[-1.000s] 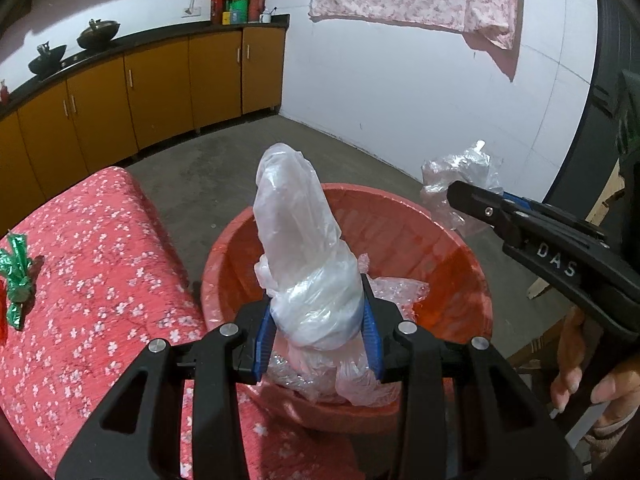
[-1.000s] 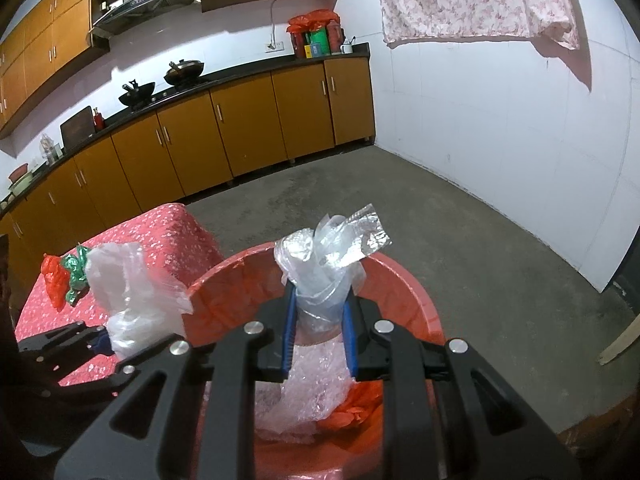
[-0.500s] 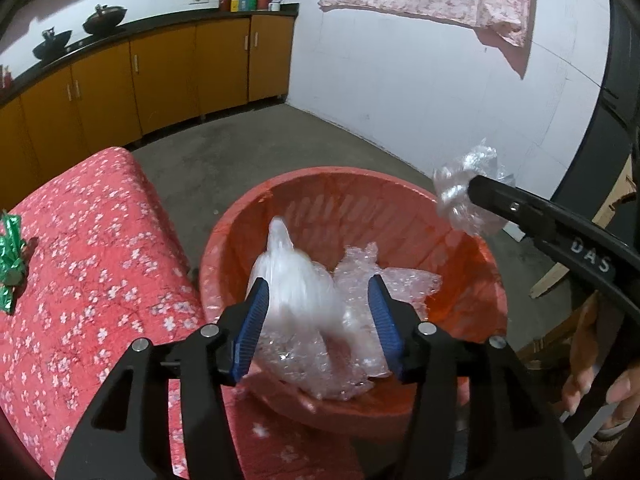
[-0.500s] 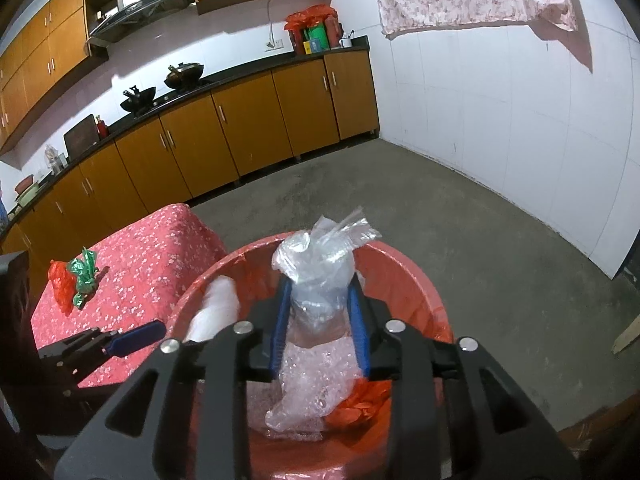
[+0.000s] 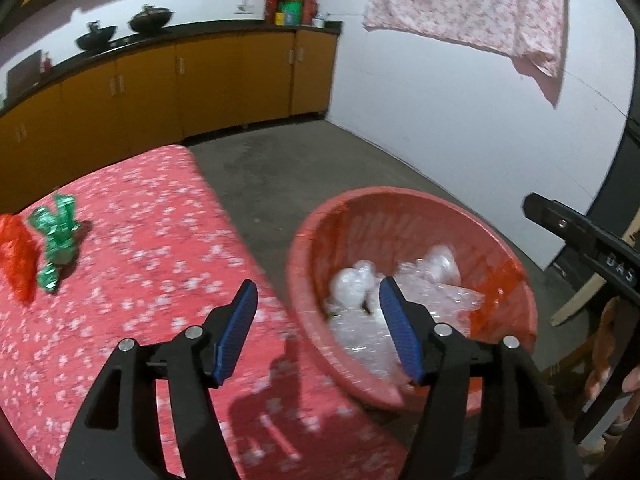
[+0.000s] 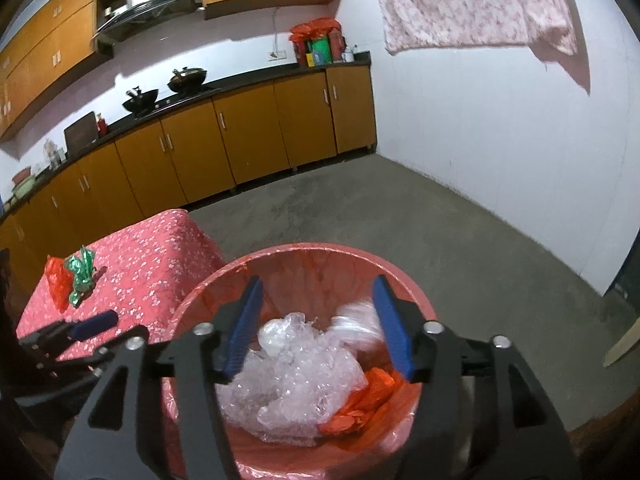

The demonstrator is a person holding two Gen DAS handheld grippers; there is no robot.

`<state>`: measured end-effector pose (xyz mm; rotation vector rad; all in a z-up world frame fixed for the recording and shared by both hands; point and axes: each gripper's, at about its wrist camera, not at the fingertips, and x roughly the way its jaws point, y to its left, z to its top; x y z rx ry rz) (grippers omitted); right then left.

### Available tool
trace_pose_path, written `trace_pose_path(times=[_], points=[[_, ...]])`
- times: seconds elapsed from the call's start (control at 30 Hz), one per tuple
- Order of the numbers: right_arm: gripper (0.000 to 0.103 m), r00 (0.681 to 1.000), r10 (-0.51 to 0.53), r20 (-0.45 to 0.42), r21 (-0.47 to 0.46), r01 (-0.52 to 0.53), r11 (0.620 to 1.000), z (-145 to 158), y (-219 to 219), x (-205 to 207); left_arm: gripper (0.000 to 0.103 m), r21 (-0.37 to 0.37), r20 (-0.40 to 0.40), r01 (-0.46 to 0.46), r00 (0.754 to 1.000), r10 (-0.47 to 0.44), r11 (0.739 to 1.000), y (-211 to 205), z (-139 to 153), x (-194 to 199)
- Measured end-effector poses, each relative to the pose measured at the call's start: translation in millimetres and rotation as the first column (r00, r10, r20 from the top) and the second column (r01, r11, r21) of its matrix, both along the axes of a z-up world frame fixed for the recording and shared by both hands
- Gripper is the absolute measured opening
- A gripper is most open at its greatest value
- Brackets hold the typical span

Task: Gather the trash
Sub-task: 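Release both clear bags into the basket and move tools back to the table, then grasp the green bag with the right tool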

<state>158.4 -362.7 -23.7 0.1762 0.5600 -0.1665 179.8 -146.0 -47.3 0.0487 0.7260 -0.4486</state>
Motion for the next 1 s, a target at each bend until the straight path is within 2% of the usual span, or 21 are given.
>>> trace_pose_path(times=[0.23,0.37,0.5,0.67,0.9,1.0], points=[[0.083,0.994,0.101,0.039,-0.088,-0.098,0.991,12.6,48.0,8.2,0.081,0.003,0.062,-0.145,0.988,0.145,0.989,69.1,10.4,-9.9],[0.086,0.985,0.166,0.041,-0.098,-0.161,0.982,14.6,85.0,21.2,0.092,0.019,0.107,-0.261,0.960,0.257,0.965,122.4,15.8,-15.3],[0.086,0.972,0.230,0.041,-0.062,-0.227,0.972,14.3,134.6,41.2,0.095,0.049,0.151,-0.396,0.911,0.385,0.917,179.4,20.5,-19.1],[0.086,0.954,0.300,0.029,-0.021,-0.299,0.954,8.1,203.2,71.7,0.098,0.040,0.185,-0.544,0.828,0.529,0.838,251.5,24.7,-23.8],[0.086,0.929,0.367,-0.048,-0.007,-0.368,0.930,-18.6,306.2,124.4,0.099,0.026,0.177,-0.650,0.750,0.637,0.759,317.5,13.6,-17.8],[0.084,0.921,0.380,-0.081,-0.013,-0.382,0.924,-28.9,335.0,142.7,0.099,0.011,0.163,-0.682,0.723,0.672,0.731,339.5,7.6,-15.5]])
